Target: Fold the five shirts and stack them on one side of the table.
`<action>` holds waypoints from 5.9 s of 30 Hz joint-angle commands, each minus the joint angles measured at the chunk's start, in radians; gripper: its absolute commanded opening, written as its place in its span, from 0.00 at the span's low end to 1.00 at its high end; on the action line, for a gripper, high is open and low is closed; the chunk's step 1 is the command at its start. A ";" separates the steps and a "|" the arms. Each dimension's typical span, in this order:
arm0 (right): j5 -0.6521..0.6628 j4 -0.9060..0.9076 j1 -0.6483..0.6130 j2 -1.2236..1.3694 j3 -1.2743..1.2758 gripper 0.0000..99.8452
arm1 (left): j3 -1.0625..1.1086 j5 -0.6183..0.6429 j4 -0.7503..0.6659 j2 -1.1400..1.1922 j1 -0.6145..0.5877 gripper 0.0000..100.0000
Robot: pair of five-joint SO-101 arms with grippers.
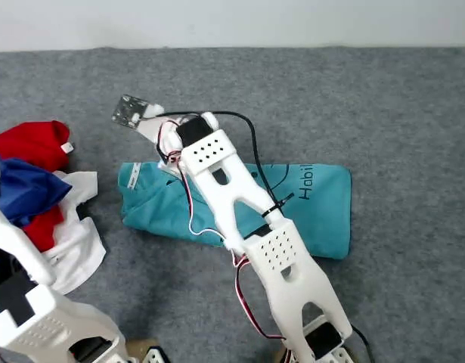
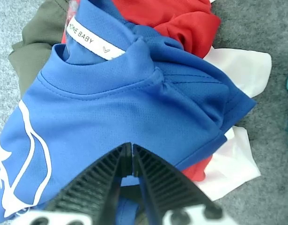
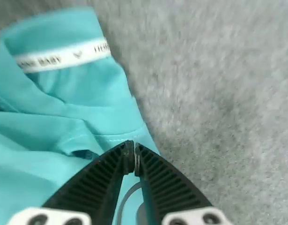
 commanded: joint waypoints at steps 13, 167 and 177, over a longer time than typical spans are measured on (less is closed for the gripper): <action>-0.008 0.360 -0.064 0.022 -0.080 0.01 | -0.005 -0.002 -0.011 -0.048 -0.005 0.02; -0.649 0.120 0.665 -0.751 1.013 0.20 | 0.203 -0.084 0.069 -0.443 -0.083 0.02; -0.641 -0.130 0.723 -0.740 1.211 0.27 | 0.203 -0.084 0.069 -0.443 -0.083 0.02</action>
